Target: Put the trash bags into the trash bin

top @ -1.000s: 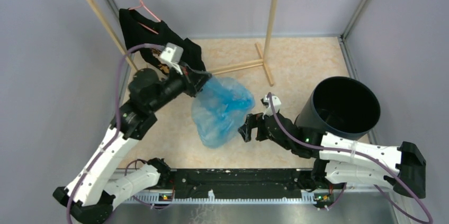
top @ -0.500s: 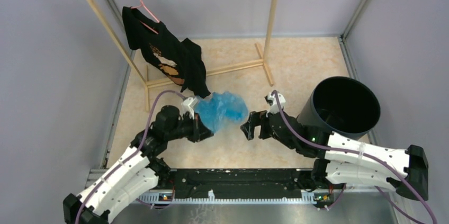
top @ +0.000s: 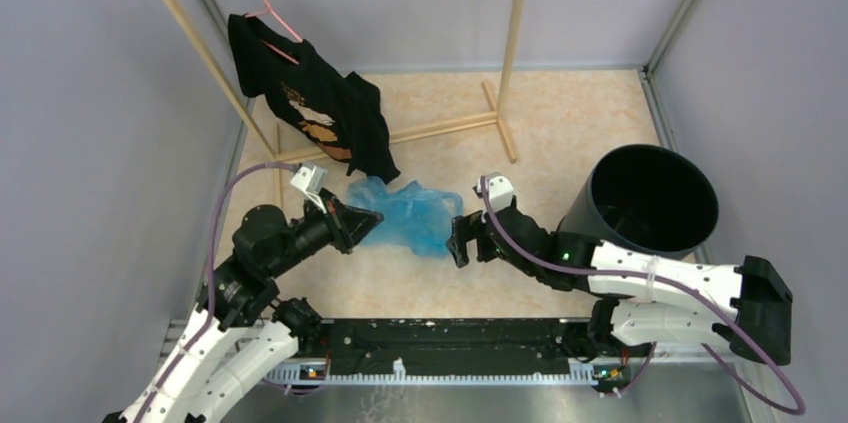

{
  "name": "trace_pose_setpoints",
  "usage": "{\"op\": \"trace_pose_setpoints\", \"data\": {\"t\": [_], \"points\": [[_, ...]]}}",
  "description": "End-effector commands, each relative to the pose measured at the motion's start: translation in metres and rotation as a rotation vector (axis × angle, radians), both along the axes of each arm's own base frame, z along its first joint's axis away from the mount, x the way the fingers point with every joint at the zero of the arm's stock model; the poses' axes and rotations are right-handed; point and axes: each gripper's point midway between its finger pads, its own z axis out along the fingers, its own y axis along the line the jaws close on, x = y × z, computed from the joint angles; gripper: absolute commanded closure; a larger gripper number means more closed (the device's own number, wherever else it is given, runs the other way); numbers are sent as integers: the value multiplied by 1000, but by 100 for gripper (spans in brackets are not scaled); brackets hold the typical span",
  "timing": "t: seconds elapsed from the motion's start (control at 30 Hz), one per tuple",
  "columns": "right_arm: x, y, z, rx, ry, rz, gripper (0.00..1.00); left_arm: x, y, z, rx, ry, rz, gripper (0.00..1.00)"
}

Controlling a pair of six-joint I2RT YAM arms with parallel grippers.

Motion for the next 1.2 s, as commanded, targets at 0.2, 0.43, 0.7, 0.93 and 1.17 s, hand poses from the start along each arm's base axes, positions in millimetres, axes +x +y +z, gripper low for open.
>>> {"op": "trace_pose_setpoints", "data": {"t": [0.2, 0.43, 0.7, 0.93, 1.17], "points": [[24, 12, 99, 173, -75, 221, 1, 8, 1, 20, 156, -110, -51, 100], [12, 47, 102, 179, -88, 466, 1, 0, -12, 21, 183, -139, -170, 100], [17, 66, 84, 186, -87, 517, 39, -8, -20, 37, 202, -202, -277, 100], [1, 56, 99, 296, -80, 497, 100, -9, -17, 47, 199, -217, -265, 100], [18, 21, 126, 543, -2, 114, 100, 15, -21, 28, 145, -38, -131, 31]]}}
